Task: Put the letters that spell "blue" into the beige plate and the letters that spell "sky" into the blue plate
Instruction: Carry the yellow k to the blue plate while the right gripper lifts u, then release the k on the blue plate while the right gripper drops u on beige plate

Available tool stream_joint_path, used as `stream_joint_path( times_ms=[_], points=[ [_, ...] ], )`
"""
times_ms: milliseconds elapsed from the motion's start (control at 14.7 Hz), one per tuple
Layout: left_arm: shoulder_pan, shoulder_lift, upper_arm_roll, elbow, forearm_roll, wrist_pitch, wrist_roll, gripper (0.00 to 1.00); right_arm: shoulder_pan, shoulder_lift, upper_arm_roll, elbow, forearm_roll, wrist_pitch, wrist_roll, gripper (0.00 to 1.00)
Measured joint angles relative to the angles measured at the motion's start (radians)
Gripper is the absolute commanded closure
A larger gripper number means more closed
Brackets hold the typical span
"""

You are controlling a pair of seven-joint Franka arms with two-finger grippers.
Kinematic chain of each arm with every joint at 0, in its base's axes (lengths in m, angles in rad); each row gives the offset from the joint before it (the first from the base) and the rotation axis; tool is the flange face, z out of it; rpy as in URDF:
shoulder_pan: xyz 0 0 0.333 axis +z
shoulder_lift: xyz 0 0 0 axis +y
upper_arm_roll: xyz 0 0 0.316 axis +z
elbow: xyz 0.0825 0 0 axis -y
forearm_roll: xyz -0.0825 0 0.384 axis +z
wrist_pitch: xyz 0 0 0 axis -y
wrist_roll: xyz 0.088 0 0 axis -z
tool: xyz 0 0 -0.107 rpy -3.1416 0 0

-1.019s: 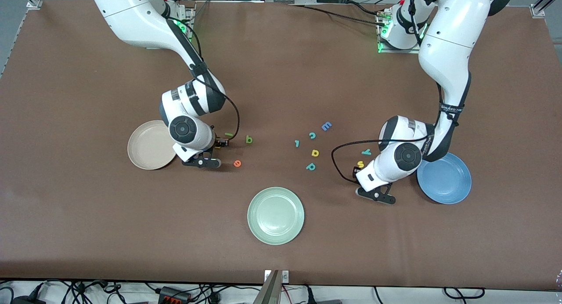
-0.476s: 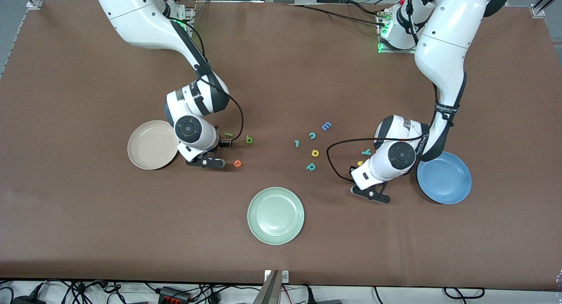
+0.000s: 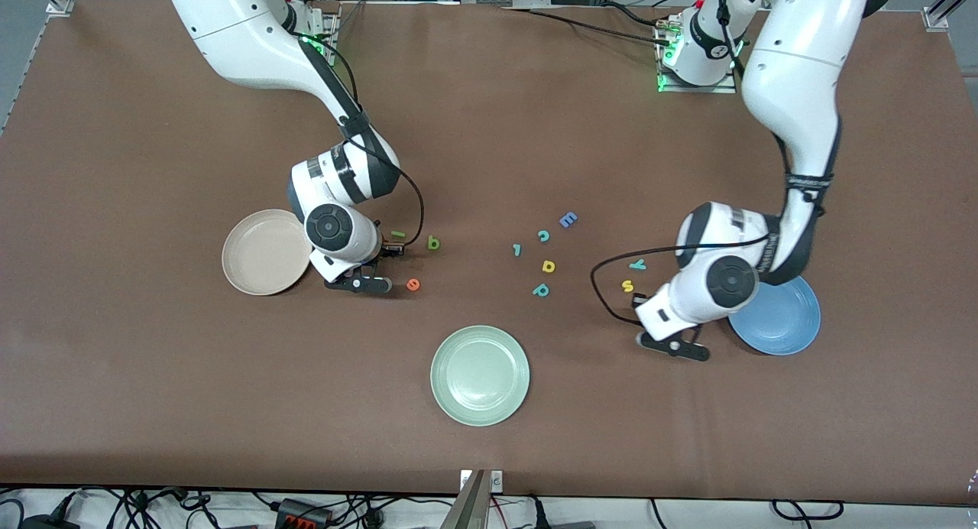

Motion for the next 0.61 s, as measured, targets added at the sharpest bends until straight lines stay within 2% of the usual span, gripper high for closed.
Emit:
stream_joint_path(
  times_ms=[68, 272, 543, 611],
  points=[
    [0.021, -0.018, 0.009, 0.003, 0.003, -0.038, 0.017, 0.89, 0.000, 0.000, 0.000, 0.001, 0.001, 0.000, 0.000, 0.73],
    [0.097, -0.049, 0.023, 0.004, 0.074, -0.108, 0.077, 0.87, 0.000, 0.000, 0.000, 0.007, 0.006, -0.002, 0.000, 0.90],
    [0.184, -0.045, 0.030, -0.014, 0.135, -0.140, 0.094, 0.86, -0.003, 0.000, -0.003, 0.008, 0.007, -0.003, 0.000, 0.93],
    [0.198, -0.040, 0.030, -0.023, 0.135, -0.139, 0.097, 0.75, -0.006, -0.001, -0.006, 0.010, 0.006, -0.004, 0.000, 0.93]
  ],
)
